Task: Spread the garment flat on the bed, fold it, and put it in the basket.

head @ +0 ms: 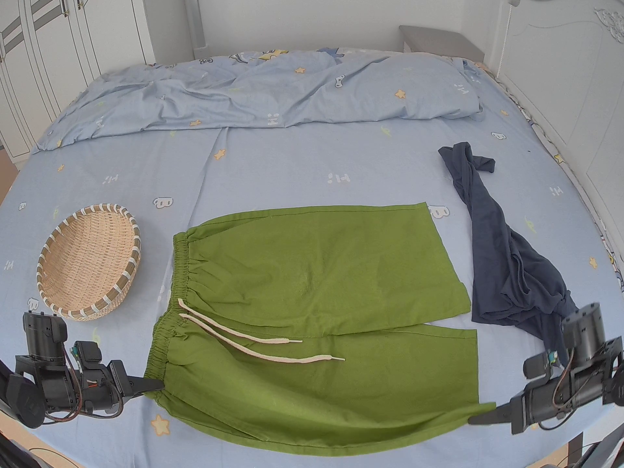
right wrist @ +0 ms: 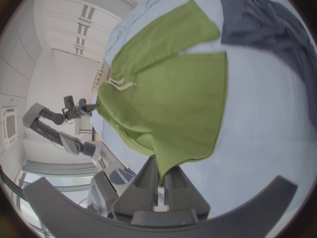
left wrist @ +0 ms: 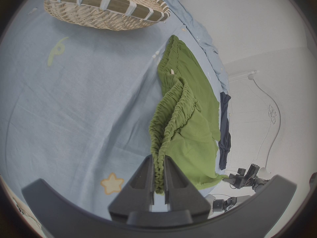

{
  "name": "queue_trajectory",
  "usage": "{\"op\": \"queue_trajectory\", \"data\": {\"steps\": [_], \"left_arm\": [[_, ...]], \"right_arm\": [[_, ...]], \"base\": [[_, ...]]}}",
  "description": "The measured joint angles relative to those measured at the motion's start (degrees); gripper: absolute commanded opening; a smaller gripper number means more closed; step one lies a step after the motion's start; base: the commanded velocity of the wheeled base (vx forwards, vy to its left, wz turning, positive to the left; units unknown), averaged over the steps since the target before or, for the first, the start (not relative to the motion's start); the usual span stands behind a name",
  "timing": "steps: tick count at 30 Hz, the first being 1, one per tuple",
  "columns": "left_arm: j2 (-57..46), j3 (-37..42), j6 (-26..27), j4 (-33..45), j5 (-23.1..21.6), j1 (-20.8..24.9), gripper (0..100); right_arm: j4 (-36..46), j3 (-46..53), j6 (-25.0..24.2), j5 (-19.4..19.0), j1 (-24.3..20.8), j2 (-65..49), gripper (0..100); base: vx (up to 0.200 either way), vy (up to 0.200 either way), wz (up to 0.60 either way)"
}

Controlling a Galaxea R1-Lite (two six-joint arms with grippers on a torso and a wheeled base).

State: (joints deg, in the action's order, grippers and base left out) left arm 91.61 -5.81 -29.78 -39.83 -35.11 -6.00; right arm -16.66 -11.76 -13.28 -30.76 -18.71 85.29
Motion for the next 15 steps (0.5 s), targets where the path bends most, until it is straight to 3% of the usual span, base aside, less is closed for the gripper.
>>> {"op": "queue_trajectory", "data": {"steps": [7, 15], "left_arm": [[-2.6, -10.3, -2.7, 17.4, 0.7, 1.9, 0], [-5.5, -30.1, -4.4, 42.9, 0.8, 2.8, 0]], "right_arm": [[11.3, -15.0, -0.2, 0.1, 3.7, -5.5, 0], [14.4, -24.4, -0.5, 0.1, 5.7, -6.0, 0]], "base": [[0.0, 0.0, 0.0], [0.0, 0.0, 0.0]]}}
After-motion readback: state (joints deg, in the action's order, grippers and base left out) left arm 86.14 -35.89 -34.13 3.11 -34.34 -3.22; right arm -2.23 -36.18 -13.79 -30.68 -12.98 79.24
